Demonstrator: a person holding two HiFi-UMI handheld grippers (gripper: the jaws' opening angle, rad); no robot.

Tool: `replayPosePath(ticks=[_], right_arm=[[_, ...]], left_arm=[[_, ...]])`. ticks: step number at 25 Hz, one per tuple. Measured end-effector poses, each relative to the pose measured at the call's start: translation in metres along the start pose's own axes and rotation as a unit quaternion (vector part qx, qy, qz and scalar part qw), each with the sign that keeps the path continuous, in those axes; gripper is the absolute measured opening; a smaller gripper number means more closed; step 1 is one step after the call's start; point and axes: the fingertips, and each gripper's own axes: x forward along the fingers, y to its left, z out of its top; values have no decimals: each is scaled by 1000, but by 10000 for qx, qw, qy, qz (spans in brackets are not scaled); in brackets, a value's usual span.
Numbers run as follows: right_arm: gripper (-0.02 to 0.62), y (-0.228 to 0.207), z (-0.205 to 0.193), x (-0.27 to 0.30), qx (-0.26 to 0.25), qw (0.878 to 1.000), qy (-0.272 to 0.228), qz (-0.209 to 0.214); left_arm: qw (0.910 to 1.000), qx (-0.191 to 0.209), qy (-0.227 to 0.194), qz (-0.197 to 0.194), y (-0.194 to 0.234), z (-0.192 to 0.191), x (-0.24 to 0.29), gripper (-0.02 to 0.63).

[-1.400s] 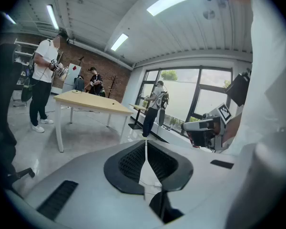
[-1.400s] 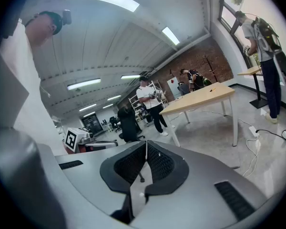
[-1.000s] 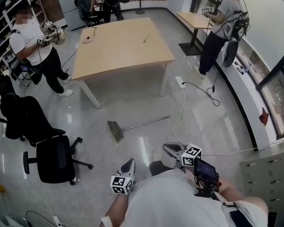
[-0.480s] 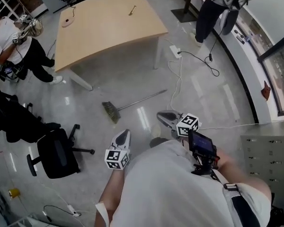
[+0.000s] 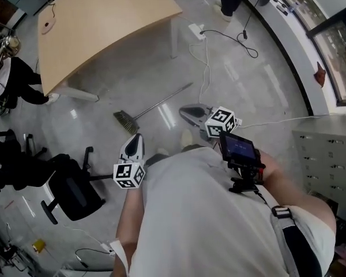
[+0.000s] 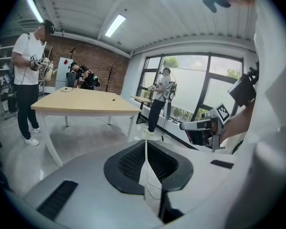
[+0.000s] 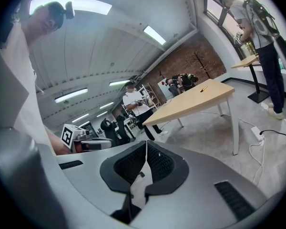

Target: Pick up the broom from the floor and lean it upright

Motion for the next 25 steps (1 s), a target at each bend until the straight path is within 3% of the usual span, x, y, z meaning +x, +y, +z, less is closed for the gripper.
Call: replayPosePath(ticks=[6, 10, 14, 18, 25], right_arm=[[18, -28, -14, 49, 189, 9974, 107, -683], [18, -40, 18, 38, 237, 9924, -12, -1210], [18, -44, 52, 54, 84, 9910, -268, -1308], [18, -55, 66, 36, -24, 9860, -348, -1628], [18, -72, 67, 26, 246, 9793, -486, -1948]], left_arm=[[9983, -109, 268, -509, 78, -14, 38, 18], [9943, 58, 393, -992, 82, 23, 65, 18], [9896, 343, 489, -1312, 93, 47, 88, 18], [9804, 586, 724, -1734, 79, 60, 112, 18], [9688, 902, 1110, -2022, 76, 70, 139, 18]])
